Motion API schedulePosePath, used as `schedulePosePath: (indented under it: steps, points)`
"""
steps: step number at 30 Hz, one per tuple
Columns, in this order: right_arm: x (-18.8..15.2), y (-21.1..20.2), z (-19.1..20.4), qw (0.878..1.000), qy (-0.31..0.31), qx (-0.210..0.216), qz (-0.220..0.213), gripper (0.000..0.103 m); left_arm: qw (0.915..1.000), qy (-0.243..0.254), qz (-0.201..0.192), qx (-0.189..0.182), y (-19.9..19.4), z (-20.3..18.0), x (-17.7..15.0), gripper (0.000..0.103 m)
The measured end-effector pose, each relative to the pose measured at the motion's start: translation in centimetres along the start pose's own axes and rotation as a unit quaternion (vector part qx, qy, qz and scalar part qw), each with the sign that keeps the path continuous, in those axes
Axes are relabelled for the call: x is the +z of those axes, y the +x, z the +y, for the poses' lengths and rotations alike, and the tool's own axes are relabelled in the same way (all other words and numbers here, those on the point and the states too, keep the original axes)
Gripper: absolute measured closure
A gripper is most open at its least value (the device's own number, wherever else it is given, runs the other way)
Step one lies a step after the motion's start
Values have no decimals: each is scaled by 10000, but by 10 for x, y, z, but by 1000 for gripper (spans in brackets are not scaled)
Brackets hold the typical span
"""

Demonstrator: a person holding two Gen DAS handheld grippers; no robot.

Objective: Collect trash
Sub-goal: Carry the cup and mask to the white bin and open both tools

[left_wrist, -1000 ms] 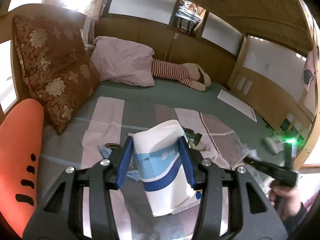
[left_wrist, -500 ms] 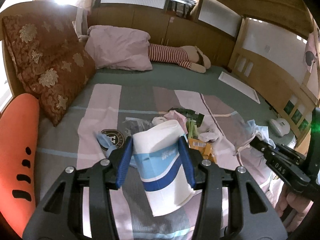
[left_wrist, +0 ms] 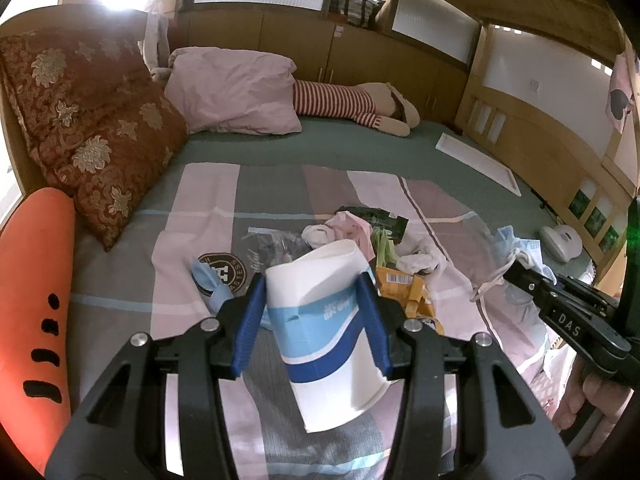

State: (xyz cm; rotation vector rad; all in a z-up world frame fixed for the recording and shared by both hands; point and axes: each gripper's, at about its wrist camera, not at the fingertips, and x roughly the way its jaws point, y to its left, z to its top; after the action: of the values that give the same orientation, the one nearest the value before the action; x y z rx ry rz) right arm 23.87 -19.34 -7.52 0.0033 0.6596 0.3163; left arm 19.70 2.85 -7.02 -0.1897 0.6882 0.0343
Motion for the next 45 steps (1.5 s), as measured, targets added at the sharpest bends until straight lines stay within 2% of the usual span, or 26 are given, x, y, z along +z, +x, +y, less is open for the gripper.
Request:
schedulePosePath:
  steps: [5, 8, 12, 14, 16, 18, 20, 21, 25, 26, 27, 28, 29, 30, 33, 36, 37, 38, 39, 40, 42, 43, 45]
  points:
    - [2, -14, -13, 9997, 179, 2, -161, 87, 9999, -13, 8, -129, 2, -4, 2, 56]
    - [-3, -46, -35, 9981, 464, -4, -403, 87, 9992, 54, -19, -393, 2, -18, 5, 56]
    - [-34, -99, -75, 9947, 742, -318, -635, 87, 9931, 346, 9, -1123, -1, -64, 3, 56]
    - [-63, -127, -102, 9922, 781, -776, -584, 87, 9865, 560, 65, -1535, -3, -96, -2, 56]
    - [-89, -149, -127, 9889, 831, -1159, -418, 87, 9721, 844, 278, -2170, -3, -140, -9, 56]
    - [-114, -172, -154, 9829, 937, -1572, -221, 87, 9516, 1193, 536, -2782, -4, -193, -19, 56]
    - [-136, -194, -177, 9765, 1065, -1871, -69, 87, 9337, 1533, 729, -3154, -6, -234, -30, 56]
    - [-144, -205, -187, 9722, 1127, -2052, -28, 87, 9193, 1798, 877, -3391, -8, -269, -42, 56]
    - [-163, -229, -215, 9612, 1460, -2341, 40, 83, 8843, 2325, 1383, -3805, -4, -349, -78, 55]
    - [-167, -230, -221, 9593, 1549, -2358, 106, 74, 8781, 2449, 1495, -3828, -1, -363, -86, 52]
    - [-169, -230, -225, 9567, 1621, -2413, 141, 55, 8717, 2580, 1613, -3842, 6, -377, -98, 47]
    - [-171, -232, -229, 9521, 1709, -2532, 107, 44, 8714, 2580, 1639, -3838, 11, -381, -102, 31]
    - [-171, -234, -230, 9499, 1744, -2595, 11, 27, 8756, 2473, 1637, -3812, 17, -381, -106, 18]
    - [-169, -238, -229, 9480, 1766, -2644, -118, 20, 8782, 2382, 1673, -3796, 21, -378, -106, 15]
    - [-166, -245, -230, 9455, 1796, -2691, -368, 14, 8907, 1845, 1756, -3765, 32, -354, -89, 12]
    - [-153, -241, -226, 9465, 2034, -2437, -577, 14, 9096, 1175, 1634, -3635, 32, -309, -56, 9]
    - [-146, -235, -223, 9481, 2060, -2332, -656, 14, 9205, 933, 1477, -3496, 28, -284, -43, 6]
    - [-135, -226, -209, 9523, 2041, -2135, -770, 14, 9391, 753, 1204, -3129, 22, -256, -32, 5]
    - [-125, -218, -195, 9563, 1985, -1987, -817, 13, 9513, 719, 1004, -2824, 18, -241, -26, 5]
    - [-113, -205, -179, 9617, 1889, -1804, -830, 13, 9676, 714, 680, -2325, 10, -216, -20, 5]
    - [-88, -177, -136, 9740, 1595, -1337, -899, 13, 9859, 664, 197, -1521, -3, -175, -13, 3]
    - [-75, -163, -115, 9783, 1463, -1150, -910, 13, 9920, 572, 31, -1128, -7, -151, -10, 3]
    - [-48, -131, -64, 9871, 1125, -664, -925, 13, 9987, 177, -179, -443, -14, -102, -7, 3]
